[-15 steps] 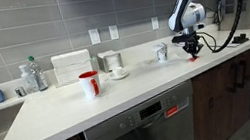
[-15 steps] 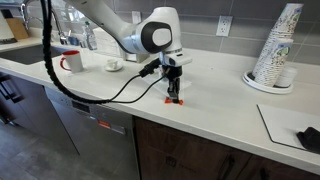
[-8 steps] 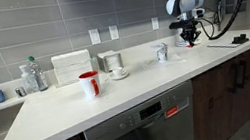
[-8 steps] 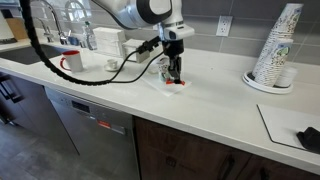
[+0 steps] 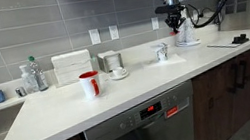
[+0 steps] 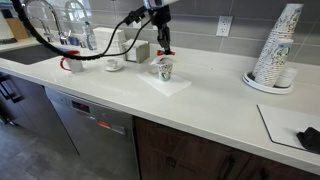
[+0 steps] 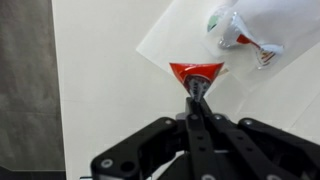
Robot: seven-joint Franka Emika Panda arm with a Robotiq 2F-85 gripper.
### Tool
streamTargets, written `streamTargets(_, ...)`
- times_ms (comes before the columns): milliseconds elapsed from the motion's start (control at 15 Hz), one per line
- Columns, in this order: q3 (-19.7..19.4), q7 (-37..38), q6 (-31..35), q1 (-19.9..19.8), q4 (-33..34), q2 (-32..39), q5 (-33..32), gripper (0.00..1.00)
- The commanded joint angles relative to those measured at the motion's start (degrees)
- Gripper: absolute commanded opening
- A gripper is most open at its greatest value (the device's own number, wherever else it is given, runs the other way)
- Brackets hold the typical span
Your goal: Put the red sachet on top of the coffee cup
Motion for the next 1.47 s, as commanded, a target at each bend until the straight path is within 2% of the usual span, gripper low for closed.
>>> streamTargets(0, 0.3, -0.1, -0.2, -0.2, 0.2, 0.1, 0.0, 0.04)
streamTargets(267, 0.2, -0.1, -0.2, -0.3, 0.2, 0.1, 0.0, 0.02)
streamTargets(600, 2.9, -4.1, 1.6, 0.2, 3.6, 2.4, 1.3, 0.03)
streamTargets(1000, 4.6, -8.5, 2.4, 0.7, 9.6, 7.7, 1.7, 0.03)
streamTargets(1400, 4.7, -13.9, 2.6, 0.5, 15.4, 13.4, 2.2, 0.02)
